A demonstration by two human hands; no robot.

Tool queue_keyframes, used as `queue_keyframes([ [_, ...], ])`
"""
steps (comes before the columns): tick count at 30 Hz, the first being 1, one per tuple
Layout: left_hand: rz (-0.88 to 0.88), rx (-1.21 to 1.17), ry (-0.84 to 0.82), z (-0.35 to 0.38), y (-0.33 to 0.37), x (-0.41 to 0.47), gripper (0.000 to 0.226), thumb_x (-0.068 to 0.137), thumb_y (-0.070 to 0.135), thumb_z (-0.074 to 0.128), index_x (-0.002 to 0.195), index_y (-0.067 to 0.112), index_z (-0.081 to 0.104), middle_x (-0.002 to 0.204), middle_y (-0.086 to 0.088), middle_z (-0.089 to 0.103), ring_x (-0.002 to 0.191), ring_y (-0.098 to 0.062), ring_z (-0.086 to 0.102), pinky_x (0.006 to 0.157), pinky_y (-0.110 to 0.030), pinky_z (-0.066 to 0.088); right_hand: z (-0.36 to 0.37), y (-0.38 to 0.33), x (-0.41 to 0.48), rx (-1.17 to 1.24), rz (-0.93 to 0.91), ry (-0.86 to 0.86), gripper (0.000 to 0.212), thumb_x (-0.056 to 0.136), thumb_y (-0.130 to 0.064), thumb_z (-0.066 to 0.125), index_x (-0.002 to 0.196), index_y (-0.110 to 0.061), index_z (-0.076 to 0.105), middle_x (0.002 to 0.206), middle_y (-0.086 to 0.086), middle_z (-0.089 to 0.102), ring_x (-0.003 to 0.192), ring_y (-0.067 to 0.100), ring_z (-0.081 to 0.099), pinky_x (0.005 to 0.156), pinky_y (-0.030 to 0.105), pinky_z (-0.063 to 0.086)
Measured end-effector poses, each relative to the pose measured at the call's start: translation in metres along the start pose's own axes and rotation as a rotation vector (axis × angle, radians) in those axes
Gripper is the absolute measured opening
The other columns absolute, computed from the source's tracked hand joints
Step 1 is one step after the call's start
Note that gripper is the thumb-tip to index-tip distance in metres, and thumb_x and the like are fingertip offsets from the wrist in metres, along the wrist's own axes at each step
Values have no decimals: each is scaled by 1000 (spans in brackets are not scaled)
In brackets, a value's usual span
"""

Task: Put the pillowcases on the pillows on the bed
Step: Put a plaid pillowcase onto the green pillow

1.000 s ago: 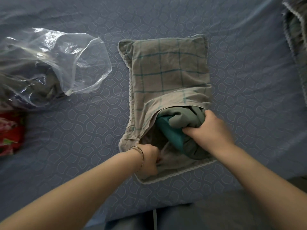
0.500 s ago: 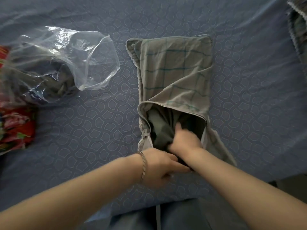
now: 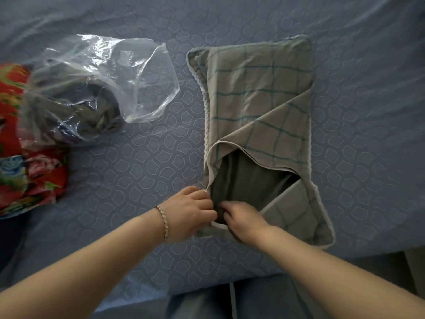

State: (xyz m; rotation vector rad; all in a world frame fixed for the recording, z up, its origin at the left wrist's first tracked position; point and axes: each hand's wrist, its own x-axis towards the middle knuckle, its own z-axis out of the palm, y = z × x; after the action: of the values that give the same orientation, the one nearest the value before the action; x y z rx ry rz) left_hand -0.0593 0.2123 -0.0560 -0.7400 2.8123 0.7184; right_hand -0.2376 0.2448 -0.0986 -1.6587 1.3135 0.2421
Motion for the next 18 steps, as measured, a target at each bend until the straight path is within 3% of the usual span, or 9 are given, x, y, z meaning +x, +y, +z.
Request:
queue_keyframes([
  [2, 18, -3, 57, 3, 2, 1, 24, 77, 29, 40, 76, 27, 64, 75, 11, 62, 86, -11, 47, 84, -27, 34, 8, -5, 15, 123, 96, -122, 30, 95, -24, 43, 121, -15, 56, 127, 14, 57, 114, 27, 54, 91, 30, 41],
  [4, 23, 15, 41, 10, 1, 1, 22, 72, 28, 42, 77, 30, 63, 75, 14, 60, 85, -10, 46, 85, -27, 35, 15, -7, 17, 130, 85, -374, 32, 96, -25, 46, 123, -13, 55, 129, 13, 55, 115, 25, 52, 95, 31, 38],
  [6, -55, -21, -18, 15, 5, 2, 21, 70, 30, 41, 75, 33, 61, 73, 17, 59, 81, -8, 52, 83, -27, 43, 8, -6, 6, 115, 89, -514, 31, 96, -30, 45, 116, -12, 59, 120, 13, 59, 104, 25, 54, 89, 31, 39],
  [9, -200, -76, -49, 17, 9, 10, 25, 71, 38, 35, 66, 31, 59, 68, 15, 58, 72, -9, 59, 76, -24, 50, -12, 34, -17, 60, 133, -287, 40, 93, -51, 42, 95, -18, 65, 98, 8, 66, 90, 23, 59, 76, 30, 43],
  [11, -241, -74, -177, 15, 12, 20, 46, 74, 45, 21, 80, 27, 62, 82, 10, 61, 86, -12, 55, 86, -26, 42, -34, 83, -41, -246, 89, -35, 42, 88, -58, 46, 80, -20, 61, 88, 4, 67, 86, 22, 62, 78, 32, 40],
  [13, -291, -116, -284, 16, 19, 37, 59, 79, 51, 10, 99, 26, 60, 98, 8, 60, 99, -13, 51, 92, -27, 34, -54, 137, -67, -546, 29, 117, 35, 67, -54, 68, 63, -22, 55, 65, 1, 63, 66, 21, 63, 73, 30, 32],
  [15, -373, -129, -248, 17, 30, 65, 55, 88, 51, 14, 104, 23, 59, 104, 5, 61, 101, -16, 54, 91, -30, 37, -74, 173, -90, -528, 14, 301, 32, 47, -39, 74, 58, -22, 49, 55, -2, 54, 57, 21, 57, 69, 31, 28],
  [18, -420, -112, 5, 25, 56, 126, 41, 90, 37, 27, 93, 14, 61, 94, -5, 62, 89, -27, 61, 74, -32, 44, -81, 189, -108, -438, -153, 457, 22, 58, -25, 53, 68, -28, 34, 58, -4, 48, 68, 14, 42, 70, 29, 28],
])
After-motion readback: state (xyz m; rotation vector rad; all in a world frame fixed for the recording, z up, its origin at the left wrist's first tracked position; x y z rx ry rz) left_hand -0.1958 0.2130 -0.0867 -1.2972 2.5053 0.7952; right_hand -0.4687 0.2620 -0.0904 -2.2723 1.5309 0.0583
